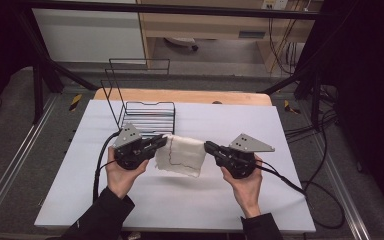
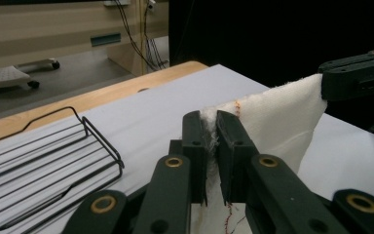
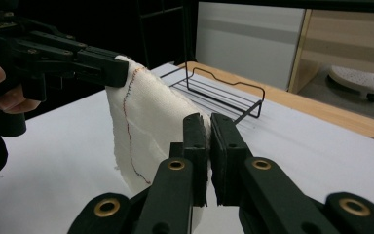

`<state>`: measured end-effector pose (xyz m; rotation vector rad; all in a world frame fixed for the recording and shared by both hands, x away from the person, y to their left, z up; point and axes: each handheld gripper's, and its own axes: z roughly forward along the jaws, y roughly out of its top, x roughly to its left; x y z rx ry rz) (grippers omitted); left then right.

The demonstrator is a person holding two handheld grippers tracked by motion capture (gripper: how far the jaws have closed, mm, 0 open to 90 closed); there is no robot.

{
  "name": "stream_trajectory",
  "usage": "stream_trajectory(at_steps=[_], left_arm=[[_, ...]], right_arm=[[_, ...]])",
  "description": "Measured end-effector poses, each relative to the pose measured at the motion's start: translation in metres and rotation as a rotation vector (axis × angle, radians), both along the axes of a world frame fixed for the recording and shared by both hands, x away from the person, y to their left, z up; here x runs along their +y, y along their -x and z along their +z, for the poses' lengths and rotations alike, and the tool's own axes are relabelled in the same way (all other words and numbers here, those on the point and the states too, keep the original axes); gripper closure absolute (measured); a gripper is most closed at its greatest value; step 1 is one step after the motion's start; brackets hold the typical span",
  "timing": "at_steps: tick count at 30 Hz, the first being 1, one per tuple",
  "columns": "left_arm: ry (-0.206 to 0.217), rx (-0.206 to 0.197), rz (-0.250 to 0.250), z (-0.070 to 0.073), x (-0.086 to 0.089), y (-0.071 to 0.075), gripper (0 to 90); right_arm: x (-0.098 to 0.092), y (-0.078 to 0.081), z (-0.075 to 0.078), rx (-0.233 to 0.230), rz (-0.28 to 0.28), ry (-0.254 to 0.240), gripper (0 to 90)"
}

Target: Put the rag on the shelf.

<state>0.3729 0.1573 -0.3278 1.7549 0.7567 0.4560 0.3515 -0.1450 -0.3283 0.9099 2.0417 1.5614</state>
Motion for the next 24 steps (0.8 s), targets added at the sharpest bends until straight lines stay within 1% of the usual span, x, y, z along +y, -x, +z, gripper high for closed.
stream_trajectory(at_steps=[1,5,10,12,15,18,24], left_arm=[[0.008,-0.011,0.004,0.003,0.002,0.000,82.9],[0.018,-0.023,0.013,0.008,0.006,0.000,82.9],[0.026,-0.038,0.022,0.013,0.012,0.000,82.9],[0.037,-0.051,0.030,0.017,0.015,0.000,82.9],[0.042,-0.058,0.037,0.020,0.019,-0.001,82.9],[0.053,-0.074,0.048,0.027,0.024,-0.001,82.9],[0.067,-0.095,0.066,0.035,0.033,-0.002,82.9]], right_arm=[[0.001,0.000,0.002,-0.005,-0.001,-0.005,86.1],[0.005,-0.001,0.007,-0.032,-0.005,-0.015,86.1],[0.011,-0.003,0.013,-0.046,-0.001,-0.032,86.1],[0.014,-0.004,0.015,-0.052,0.001,-0.040,86.2],[0.016,-0.005,0.019,-0.061,0.005,-0.042,86.1],[0.022,-0.008,0.025,-0.079,0.011,-0.046,86.2],[0.032,-0.013,0.034,-0.100,0.009,-0.057,86.2]])
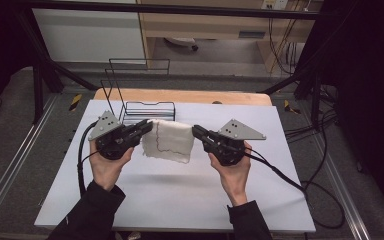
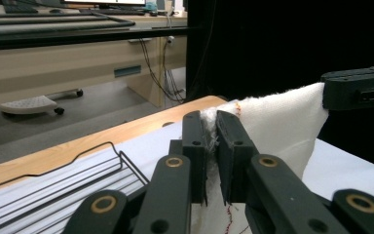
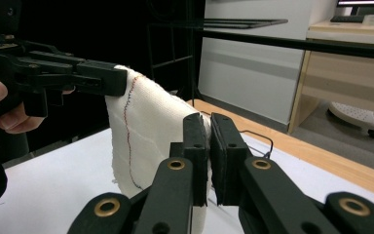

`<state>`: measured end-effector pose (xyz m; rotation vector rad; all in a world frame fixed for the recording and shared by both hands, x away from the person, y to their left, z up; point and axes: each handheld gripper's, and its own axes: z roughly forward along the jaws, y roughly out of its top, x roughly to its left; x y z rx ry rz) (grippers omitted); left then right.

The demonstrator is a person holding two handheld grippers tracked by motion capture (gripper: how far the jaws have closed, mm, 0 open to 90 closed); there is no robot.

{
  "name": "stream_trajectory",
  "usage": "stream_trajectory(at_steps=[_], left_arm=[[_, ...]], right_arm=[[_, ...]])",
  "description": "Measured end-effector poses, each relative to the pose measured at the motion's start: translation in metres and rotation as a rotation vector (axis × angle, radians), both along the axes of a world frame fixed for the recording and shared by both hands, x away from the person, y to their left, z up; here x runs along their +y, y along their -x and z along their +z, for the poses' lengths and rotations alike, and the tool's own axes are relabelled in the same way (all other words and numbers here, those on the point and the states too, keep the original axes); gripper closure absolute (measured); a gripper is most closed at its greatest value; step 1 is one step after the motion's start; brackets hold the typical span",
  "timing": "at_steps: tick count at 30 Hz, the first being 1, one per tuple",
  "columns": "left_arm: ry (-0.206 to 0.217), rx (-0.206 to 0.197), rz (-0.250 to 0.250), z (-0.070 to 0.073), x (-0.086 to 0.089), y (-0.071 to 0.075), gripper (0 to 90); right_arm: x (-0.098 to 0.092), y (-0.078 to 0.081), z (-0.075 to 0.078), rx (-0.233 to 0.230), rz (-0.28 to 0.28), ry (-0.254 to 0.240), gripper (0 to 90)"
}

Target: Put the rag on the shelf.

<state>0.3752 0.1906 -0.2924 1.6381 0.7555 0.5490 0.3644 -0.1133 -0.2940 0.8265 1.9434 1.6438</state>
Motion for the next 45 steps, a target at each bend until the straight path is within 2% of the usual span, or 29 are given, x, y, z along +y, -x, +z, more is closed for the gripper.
stream_trajectory(at_steps=[23,32,45], left_arm=[[0.039,-0.074,0.053,0.030,0.026,-0.007,83.1],[0.066,-0.096,0.074,0.040,0.035,-0.014,83.1],[0.082,-0.135,0.106,0.057,0.044,-0.024,83.1]], right_arm=[[0.032,-0.017,0.036,-0.079,0.001,-0.010,86.2],[0.042,-0.025,0.051,-0.110,-0.004,-0.012,86.2],[0.055,-0.040,0.070,-0.145,-0.015,-0.016,86.3]])
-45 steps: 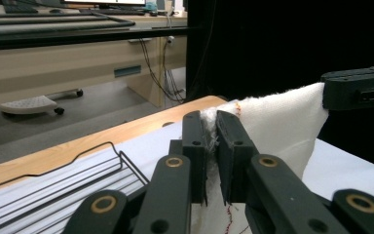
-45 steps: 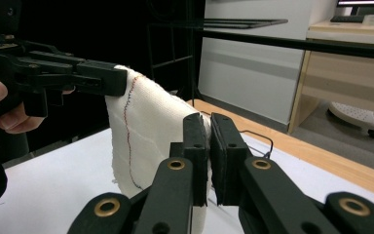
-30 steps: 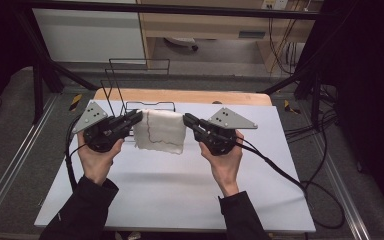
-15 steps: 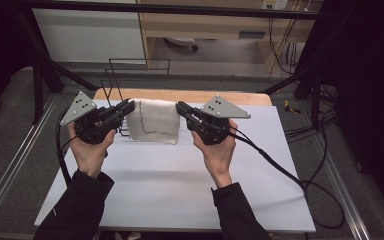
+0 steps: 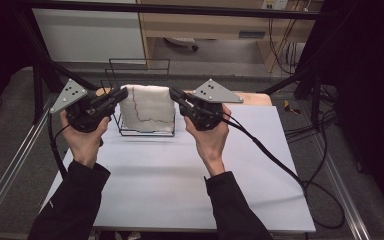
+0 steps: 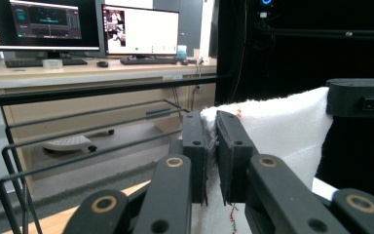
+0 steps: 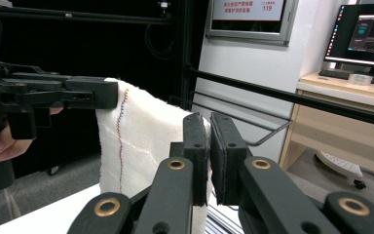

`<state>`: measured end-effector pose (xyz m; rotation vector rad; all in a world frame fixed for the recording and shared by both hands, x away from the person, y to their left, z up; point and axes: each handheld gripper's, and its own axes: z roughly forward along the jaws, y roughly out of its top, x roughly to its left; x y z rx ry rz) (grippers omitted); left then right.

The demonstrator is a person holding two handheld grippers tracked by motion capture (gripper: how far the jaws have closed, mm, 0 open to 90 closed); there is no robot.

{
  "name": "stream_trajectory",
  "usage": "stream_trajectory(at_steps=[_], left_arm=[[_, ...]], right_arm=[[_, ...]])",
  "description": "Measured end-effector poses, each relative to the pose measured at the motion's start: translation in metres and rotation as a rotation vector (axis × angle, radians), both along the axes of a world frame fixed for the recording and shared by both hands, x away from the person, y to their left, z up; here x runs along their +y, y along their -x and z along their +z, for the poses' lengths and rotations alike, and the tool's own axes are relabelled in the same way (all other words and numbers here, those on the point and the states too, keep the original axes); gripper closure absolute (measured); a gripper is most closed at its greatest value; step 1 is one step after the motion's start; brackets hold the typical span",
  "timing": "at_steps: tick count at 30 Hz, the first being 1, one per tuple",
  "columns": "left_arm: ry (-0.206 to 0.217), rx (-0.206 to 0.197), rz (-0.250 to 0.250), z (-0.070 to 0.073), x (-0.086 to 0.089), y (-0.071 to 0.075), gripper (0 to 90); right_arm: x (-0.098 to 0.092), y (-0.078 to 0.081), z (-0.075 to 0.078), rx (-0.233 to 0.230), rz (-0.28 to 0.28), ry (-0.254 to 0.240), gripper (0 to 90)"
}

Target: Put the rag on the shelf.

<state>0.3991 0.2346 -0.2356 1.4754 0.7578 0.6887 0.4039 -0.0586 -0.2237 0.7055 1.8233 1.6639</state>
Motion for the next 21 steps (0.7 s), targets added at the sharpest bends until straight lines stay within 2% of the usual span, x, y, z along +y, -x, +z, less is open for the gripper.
stream_trajectory(at_steps=[8,9,21], left_arm=[[0.016,-0.013,0.017,0.009,0.007,-0.006,83.2],[0.013,-0.024,0.028,0.012,0.010,-0.008,83.2],[0.044,-0.035,0.036,0.026,0.018,-0.019,83.2]], right_arm=[[0.010,-0.010,0.008,-0.010,0.006,-0.005,86.3],[0.011,-0.011,0.009,-0.011,0.006,-0.006,86.3],[0.021,-0.023,0.026,-0.030,0.005,-0.018,86.3]])
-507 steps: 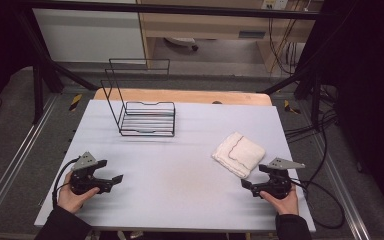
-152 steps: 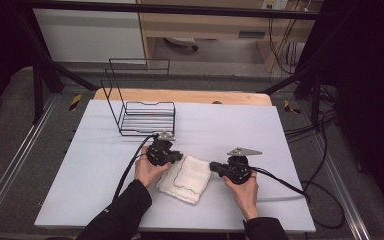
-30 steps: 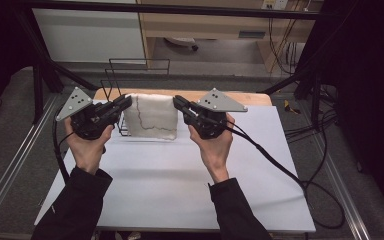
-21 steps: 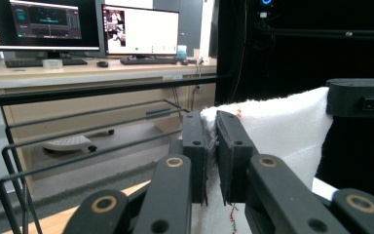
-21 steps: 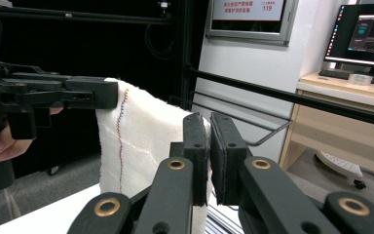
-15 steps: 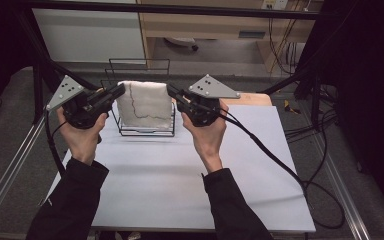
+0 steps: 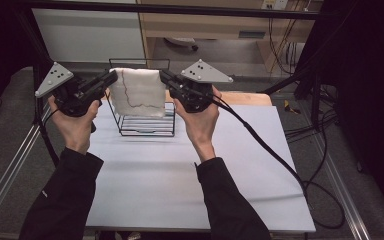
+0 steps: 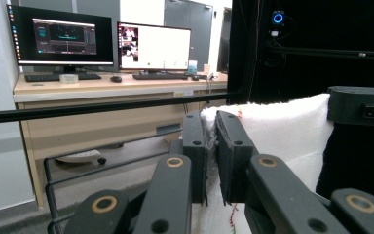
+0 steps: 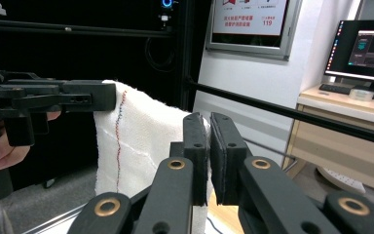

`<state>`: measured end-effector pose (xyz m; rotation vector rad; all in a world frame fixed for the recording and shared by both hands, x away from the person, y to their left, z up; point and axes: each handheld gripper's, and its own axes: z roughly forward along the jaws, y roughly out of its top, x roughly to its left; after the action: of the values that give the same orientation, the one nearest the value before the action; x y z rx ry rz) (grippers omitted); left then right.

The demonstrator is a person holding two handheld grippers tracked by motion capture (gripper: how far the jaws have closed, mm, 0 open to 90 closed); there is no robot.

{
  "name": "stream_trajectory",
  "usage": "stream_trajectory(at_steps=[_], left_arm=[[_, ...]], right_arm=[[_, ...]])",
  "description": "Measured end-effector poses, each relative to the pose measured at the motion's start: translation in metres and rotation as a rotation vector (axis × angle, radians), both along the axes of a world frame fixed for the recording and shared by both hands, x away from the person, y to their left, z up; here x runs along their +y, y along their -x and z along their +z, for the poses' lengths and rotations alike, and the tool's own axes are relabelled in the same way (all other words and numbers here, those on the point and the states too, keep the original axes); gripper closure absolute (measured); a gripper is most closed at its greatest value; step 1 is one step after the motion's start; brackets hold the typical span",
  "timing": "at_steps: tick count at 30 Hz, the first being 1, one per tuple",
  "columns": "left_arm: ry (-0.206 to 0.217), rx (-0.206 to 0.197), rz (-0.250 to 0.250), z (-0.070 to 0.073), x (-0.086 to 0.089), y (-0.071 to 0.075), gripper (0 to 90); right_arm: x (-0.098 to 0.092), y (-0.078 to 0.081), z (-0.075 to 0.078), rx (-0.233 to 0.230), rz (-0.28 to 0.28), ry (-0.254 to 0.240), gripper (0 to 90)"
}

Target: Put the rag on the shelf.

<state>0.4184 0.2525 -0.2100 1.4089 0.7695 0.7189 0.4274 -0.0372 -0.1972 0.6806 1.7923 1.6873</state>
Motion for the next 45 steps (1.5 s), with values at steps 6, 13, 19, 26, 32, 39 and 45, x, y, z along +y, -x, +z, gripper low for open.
stream_trajectory(at_steps=[6,13,19,26,32,39,45], left_arm=[[0.008,-0.011,0.006,0.007,0.003,-0.005,83.2],[0.026,-0.030,0.016,0.020,0.008,-0.012,83.2],[0.029,-0.051,0.025,0.030,0.011,-0.017,83.2],[0.042,-0.064,0.038,0.037,0.012,-0.024,83.2],[0.051,-0.067,0.038,0.045,0.012,-0.031,83.3],[0.056,-0.058,0.044,0.051,0.012,-0.044,83.2],[0.057,-0.048,0.052,0.052,0.013,-0.056,83.2]], right_arm=[[0.004,-0.006,0.010,-0.011,-0.002,-0.004,86.3],[0.010,-0.014,0.023,-0.030,-0.004,-0.001,86.3],[0.014,-0.020,0.035,-0.046,-0.005,-0.006,86.4],[0.019,-0.028,0.043,-0.055,-0.011,-0.012,86.4],[0.019,-0.035,0.047,-0.059,-0.013,-0.027,86.4],[0.021,-0.043,0.052,-0.062,-0.020,-0.040,86.4],[0.023,-0.055,0.056,-0.056,-0.030,-0.026,86.3]])
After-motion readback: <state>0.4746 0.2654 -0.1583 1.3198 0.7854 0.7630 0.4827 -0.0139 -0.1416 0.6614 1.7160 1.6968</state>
